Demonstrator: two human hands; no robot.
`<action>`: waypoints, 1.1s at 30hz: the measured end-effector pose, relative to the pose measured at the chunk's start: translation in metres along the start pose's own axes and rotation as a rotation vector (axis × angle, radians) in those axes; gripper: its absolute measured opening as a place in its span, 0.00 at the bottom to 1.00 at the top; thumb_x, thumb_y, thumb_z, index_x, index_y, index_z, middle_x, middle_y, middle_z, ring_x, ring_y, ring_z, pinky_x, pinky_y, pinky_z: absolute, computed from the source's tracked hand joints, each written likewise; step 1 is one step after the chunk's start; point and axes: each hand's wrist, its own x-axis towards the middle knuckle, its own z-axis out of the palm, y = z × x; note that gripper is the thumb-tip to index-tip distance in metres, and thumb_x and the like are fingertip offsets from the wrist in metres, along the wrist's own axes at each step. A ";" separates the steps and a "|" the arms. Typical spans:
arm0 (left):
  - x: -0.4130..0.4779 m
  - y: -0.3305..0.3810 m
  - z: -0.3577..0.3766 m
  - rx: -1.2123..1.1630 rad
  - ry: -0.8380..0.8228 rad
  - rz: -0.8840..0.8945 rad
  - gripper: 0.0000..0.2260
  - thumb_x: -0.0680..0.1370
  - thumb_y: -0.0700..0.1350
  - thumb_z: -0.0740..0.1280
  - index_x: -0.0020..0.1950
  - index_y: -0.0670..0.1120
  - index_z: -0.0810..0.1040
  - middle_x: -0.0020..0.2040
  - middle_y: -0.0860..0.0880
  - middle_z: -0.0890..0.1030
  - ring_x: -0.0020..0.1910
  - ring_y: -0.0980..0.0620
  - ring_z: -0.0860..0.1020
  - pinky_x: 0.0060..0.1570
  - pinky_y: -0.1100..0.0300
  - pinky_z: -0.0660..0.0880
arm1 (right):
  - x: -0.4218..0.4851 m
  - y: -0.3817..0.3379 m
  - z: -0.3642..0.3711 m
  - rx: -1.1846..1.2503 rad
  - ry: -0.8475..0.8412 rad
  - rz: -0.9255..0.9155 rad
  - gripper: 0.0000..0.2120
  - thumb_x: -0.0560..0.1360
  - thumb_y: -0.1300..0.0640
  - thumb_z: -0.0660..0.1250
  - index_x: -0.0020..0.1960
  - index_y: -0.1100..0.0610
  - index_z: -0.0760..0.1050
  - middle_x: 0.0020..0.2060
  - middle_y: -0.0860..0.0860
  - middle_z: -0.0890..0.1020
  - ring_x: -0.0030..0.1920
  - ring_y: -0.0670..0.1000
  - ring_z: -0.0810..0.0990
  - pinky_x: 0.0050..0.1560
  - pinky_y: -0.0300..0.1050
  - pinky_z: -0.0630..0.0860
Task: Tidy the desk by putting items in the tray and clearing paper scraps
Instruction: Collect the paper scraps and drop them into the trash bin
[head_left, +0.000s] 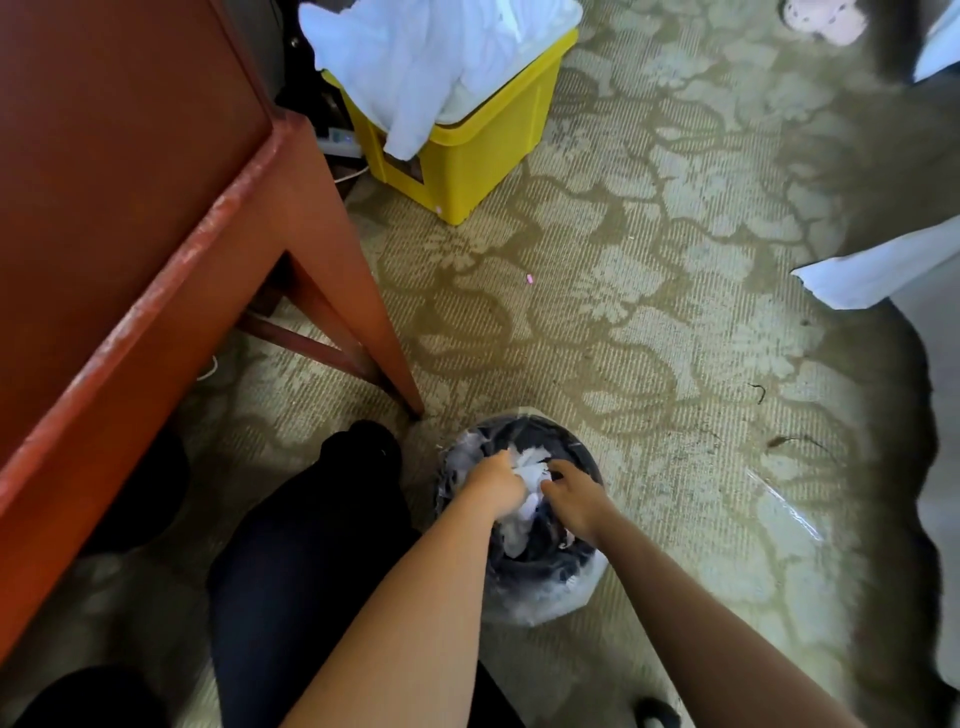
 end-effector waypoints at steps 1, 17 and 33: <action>-0.004 -0.001 -0.002 0.023 0.000 0.009 0.23 0.82 0.40 0.52 0.77 0.46 0.53 0.74 0.41 0.63 0.66 0.39 0.71 0.59 0.49 0.73 | -0.002 -0.001 -0.002 -0.030 -0.004 -0.004 0.21 0.81 0.55 0.54 0.73 0.57 0.61 0.55 0.58 0.79 0.53 0.57 0.78 0.52 0.48 0.72; -0.202 -0.006 -0.070 0.551 0.328 0.398 0.25 0.82 0.54 0.52 0.78 0.48 0.52 0.79 0.50 0.53 0.77 0.50 0.53 0.75 0.49 0.53 | -0.131 -0.102 -0.065 -0.487 0.010 -0.421 0.10 0.78 0.56 0.61 0.50 0.61 0.76 0.51 0.58 0.81 0.54 0.58 0.79 0.56 0.54 0.74; -0.460 -0.085 -0.134 0.575 0.811 0.476 0.22 0.81 0.55 0.54 0.75 0.53 0.59 0.75 0.55 0.62 0.74 0.55 0.59 0.69 0.60 0.53 | -0.351 -0.277 -0.020 -0.772 0.072 -1.087 0.07 0.77 0.49 0.62 0.54 0.45 0.75 0.44 0.42 0.80 0.47 0.48 0.76 0.53 0.51 0.76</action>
